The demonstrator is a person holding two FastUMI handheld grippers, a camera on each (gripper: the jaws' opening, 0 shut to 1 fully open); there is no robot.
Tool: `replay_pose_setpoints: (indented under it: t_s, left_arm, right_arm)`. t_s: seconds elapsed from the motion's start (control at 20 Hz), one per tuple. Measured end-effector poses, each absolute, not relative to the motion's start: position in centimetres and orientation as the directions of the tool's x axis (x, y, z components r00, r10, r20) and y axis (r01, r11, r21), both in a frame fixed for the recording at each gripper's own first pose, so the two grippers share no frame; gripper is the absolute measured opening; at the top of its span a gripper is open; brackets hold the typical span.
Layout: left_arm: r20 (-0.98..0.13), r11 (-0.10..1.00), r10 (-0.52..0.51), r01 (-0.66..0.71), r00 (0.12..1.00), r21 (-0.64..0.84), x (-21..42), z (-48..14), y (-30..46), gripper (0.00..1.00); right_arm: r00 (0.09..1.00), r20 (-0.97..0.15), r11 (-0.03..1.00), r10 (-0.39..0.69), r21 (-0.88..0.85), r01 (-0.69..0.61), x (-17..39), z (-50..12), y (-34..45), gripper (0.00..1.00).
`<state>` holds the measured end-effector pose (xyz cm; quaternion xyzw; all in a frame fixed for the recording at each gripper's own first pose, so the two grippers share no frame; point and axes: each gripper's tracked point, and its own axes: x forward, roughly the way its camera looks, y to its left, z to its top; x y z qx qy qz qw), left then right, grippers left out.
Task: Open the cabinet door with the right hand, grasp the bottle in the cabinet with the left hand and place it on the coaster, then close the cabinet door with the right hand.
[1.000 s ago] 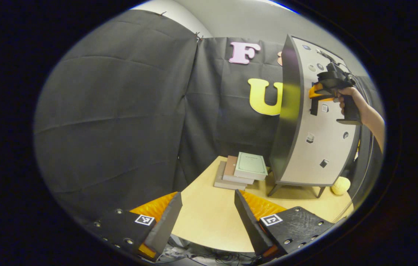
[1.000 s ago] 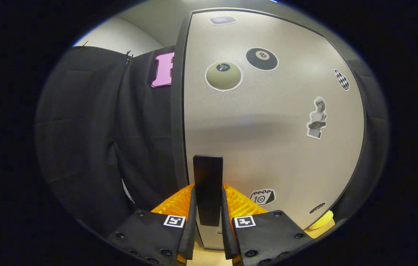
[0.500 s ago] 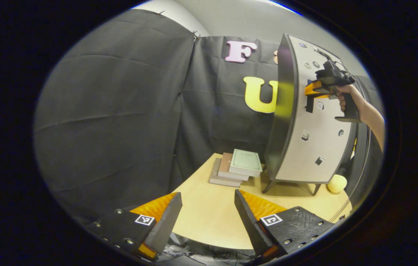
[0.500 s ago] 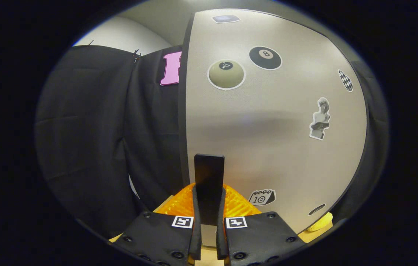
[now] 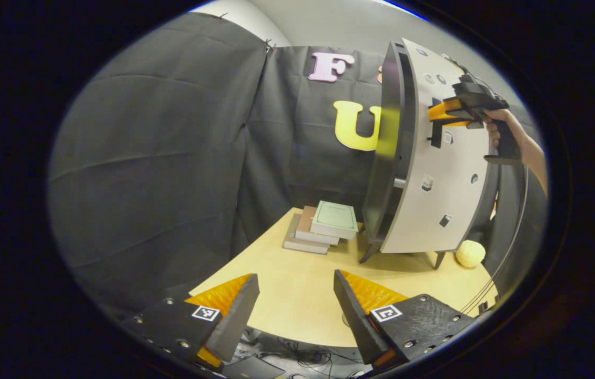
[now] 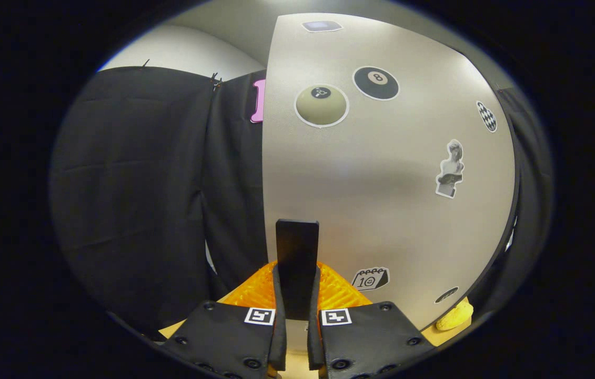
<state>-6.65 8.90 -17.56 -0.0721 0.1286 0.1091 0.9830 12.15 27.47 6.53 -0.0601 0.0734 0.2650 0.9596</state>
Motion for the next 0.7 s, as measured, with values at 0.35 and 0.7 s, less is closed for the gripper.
replay_pose_setpoints:
  t_s: [0.35,0.7]
  left_arm:
    - [-0.271,0.94,0.233,-0.288,0.934,-0.181,-8.4,-16.5,2.0,0.86]
    - [-0.177,0.953,0.267,-0.287,0.947,-0.101,-11.6,-12.0,-5.4,0.88]
  right_arm:
    - [0.775,-0.165,0.778,0.61,-0.064,-0.626,11.1,6.4,26.2,0.17]
    - [0.689,-0.171,0.694,0.704,-0.038,-0.719,11.1,6.7,25.4,0.18]
